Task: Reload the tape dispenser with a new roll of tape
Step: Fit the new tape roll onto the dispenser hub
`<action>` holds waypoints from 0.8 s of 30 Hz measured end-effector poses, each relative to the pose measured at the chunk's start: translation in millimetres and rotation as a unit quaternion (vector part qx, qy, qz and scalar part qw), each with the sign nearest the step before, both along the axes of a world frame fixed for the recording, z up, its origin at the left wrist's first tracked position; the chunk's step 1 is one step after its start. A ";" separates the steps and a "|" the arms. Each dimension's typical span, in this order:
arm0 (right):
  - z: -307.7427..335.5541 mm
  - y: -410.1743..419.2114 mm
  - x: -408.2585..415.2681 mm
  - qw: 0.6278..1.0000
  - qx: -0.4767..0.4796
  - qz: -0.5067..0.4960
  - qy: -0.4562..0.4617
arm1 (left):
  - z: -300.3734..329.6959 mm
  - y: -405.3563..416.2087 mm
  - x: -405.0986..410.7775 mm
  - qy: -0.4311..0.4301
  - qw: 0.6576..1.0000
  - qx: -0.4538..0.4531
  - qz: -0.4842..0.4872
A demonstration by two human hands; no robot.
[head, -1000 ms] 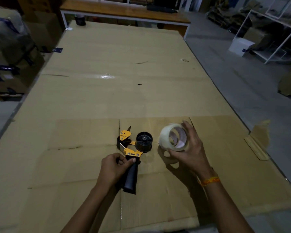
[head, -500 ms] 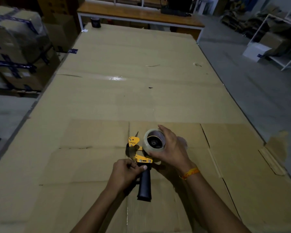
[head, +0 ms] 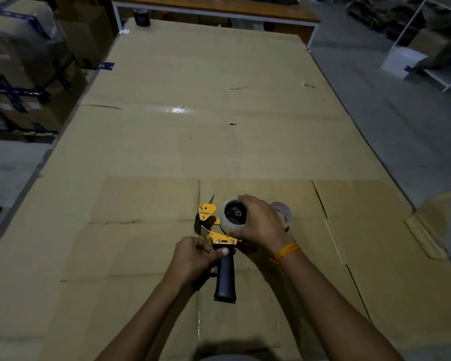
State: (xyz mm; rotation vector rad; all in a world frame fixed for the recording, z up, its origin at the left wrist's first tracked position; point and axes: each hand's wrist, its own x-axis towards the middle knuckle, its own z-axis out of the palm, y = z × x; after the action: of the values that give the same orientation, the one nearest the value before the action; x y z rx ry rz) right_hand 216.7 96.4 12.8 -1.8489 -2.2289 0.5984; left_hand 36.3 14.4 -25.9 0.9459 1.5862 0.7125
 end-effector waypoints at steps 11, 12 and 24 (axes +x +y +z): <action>-18.4 6.1 3.1 0.999 -0.029 -0.001 0.016 | -6.6 3.1 -2.3 -0.002 1.000 -0.017 -0.011; -19.7 7.3 5.1 0.999 -0.039 0.003 0.027 | -5.7 2.7 -2.4 -0.001 1.000 -0.014 -0.014; -19.6 28.1 11.8 0.984 -0.108 0.137 -0.047 | 0.1 -12.3 0.2 -0.001 1.000 0.023 0.000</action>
State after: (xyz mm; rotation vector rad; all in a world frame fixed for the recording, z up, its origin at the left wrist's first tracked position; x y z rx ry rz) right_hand 228.5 124.5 -6.7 -1.7063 -2.5982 0.8467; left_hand 36.5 2.1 -25.8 0.9783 1.5738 0.7513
